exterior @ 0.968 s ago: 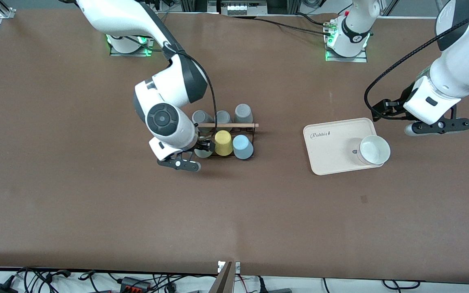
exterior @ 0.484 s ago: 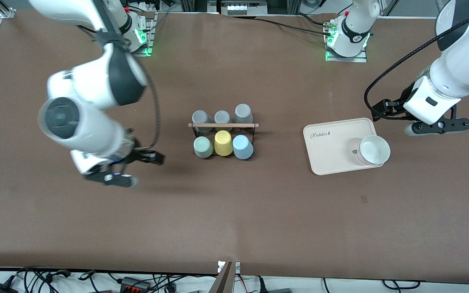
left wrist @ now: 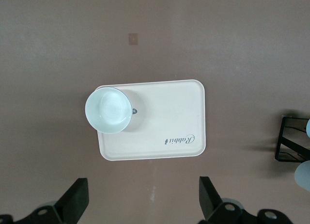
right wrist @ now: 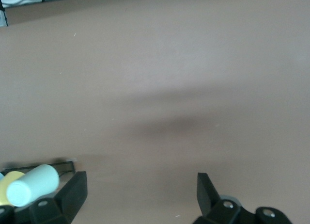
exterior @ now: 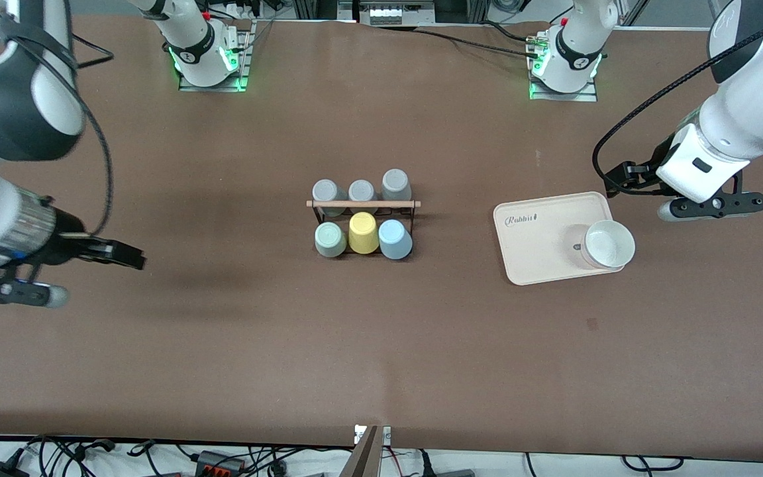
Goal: Hang scattered cups on rack with three cups
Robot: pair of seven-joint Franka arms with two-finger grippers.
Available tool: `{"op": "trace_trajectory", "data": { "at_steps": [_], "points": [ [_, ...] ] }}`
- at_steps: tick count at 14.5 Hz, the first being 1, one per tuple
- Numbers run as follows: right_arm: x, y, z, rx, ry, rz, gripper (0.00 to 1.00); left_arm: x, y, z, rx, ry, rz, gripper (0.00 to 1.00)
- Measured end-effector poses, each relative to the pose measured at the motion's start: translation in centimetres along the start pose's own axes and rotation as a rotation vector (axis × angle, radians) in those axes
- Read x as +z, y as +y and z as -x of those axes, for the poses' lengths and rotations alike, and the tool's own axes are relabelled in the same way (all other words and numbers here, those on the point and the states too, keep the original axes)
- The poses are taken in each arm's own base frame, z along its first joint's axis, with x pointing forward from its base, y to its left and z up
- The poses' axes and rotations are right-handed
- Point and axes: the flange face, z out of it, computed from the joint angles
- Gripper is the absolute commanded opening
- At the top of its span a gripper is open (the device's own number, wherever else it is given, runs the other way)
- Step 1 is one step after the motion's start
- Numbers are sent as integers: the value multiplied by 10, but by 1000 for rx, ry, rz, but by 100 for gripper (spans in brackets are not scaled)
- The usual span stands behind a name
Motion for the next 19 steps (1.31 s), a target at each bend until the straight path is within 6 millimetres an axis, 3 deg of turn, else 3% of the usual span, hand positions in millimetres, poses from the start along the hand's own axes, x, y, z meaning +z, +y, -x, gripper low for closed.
{"op": "trace_trajectory", "data": {
  "at_steps": [3, 6, 8, 12, 16, 19],
  "points": [
    [-34, 51, 5, -81, 36, -1, 100, 0, 0, 0, 0, 0, 0, 100],
    [-46, 90, 13, -122, 41, 13, 100, 0, 0, 0, 0, 0, 0, 100],
    [-50, 92, 21, -133, 38, 55, 100, 0, 0, 0, 0, 0, 0, 100],
    [-45, 76, 36, -171, 44, 85, 100, 0, 0, 0, 0, 0, 0, 100],
    [-21, 93, 69, -160, 70, 71, 100, 0, 0, 0, 1, 0, 0, 100],
    [-16, 98, 91, -158, 46, 65, 100, 0, 0, 0, 1, 0, 0, 100]
  ]
}}
